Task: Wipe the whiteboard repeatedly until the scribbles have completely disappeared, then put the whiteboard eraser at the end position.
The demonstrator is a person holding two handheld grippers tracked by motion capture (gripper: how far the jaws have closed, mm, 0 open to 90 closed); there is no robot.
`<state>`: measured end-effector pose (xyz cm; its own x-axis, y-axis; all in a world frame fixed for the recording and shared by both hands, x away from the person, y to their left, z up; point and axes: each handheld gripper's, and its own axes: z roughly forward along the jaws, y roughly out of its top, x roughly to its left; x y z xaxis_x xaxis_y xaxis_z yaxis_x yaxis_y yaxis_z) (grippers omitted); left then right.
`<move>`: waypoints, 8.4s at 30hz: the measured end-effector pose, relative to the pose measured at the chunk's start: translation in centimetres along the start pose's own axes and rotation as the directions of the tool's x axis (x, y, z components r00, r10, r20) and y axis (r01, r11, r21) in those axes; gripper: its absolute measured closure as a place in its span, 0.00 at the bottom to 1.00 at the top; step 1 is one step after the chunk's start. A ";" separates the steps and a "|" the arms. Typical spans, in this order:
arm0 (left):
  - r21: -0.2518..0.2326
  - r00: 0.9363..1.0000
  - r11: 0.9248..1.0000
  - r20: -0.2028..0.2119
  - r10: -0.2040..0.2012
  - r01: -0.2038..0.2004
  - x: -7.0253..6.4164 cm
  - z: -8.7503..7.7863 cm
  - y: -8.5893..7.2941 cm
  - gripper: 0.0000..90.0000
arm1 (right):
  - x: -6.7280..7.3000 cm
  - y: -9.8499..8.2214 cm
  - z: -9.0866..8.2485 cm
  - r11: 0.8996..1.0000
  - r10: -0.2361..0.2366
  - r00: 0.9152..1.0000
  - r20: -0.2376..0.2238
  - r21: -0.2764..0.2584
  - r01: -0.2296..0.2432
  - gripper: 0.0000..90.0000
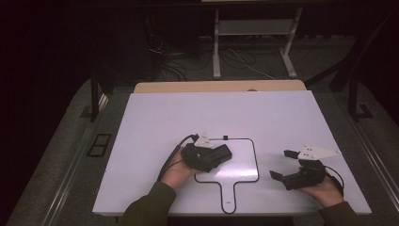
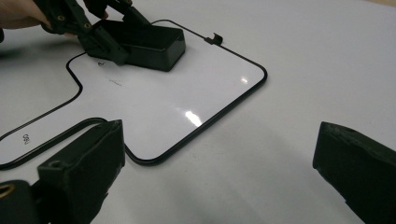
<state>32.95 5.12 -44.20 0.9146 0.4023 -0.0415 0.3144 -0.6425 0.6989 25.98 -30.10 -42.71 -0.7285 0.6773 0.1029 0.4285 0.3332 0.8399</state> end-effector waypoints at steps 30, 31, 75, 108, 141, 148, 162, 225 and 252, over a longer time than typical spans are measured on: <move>0.032 0.996 0.997 0.061 0.065 -0.067 -2.8 0.1 0.4 0.44 | 0.0 0.0 0.0 1.000 0.002 1.000 -0.001 0.004 -0.002 0.02; 0.027 0.997 0.998 0.065 0.047 -0.049 -2.6 0.1 0.3 0.44 | 0.0 0.0 0.0 1.000 0.003 1.000 -0.001 0.003 -0.003 0.01; 0.035 0.998 0.999 0.053 0.017 -0.019 -1.8 -2.4 -2.1 0.44 | 0.1 0.1 0.2 1.000 0.003 1.000 -0.004 0.007 -0.003 0.01; 0.033 0.999 0.999 0.003 -0.033 0.033 0.1 -2.6 -2.3 0.44 | 0.0 0.1 0.3 1.000 0.001 1.000 -0.004 0.008 -0.001 0.01; 0.047 1.000 0.999 0.002 -0.020 0.019 0.2 -2.1 -1.7 0.44 | 0.2 0.1 0.5 1.000 -0.001 1.000 -0.003 0.015 0.001 0.01; 0.048 0.999 0.998 0.001 -0.045 0.045 1.0 -2.1 -1.5 0.44 | 0.1 0.1 0.5 1.000 -0.003 1.000 -0.004 0.014 0.003 0.01; -0.012 0.999 0.999 -0.005 -0.052 0.052 1.7 -3.0 1.7 0.43 | 0.0 0.1 0.4 1.000 -0.001 1.000 -0.003 0.015 0.001 0.01; -0.107 0.987 0.982 -0.015 -0.161 0.159 13.9 3.4 8.7 0.16 | -0.3 -0.1 0.5 1.000 0.013 1.000 -0.023 0.007 -0.013 0.01; -0.210 0.989 0.971 -0.067 -0.134 0.117 6.6 -5.4 2.8 0.02 | -0.9 -0.3 1.3 1.000 0.017 0.999 -0.029 0.018 -0.017 0.01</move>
<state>38.48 9.47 -38.62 0.8448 0.5279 -0.0867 0.3592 -0.4396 0.8232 27.18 -29.96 -43.73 -0.7361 0.6637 0.1328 0.4501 0.3335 0.8284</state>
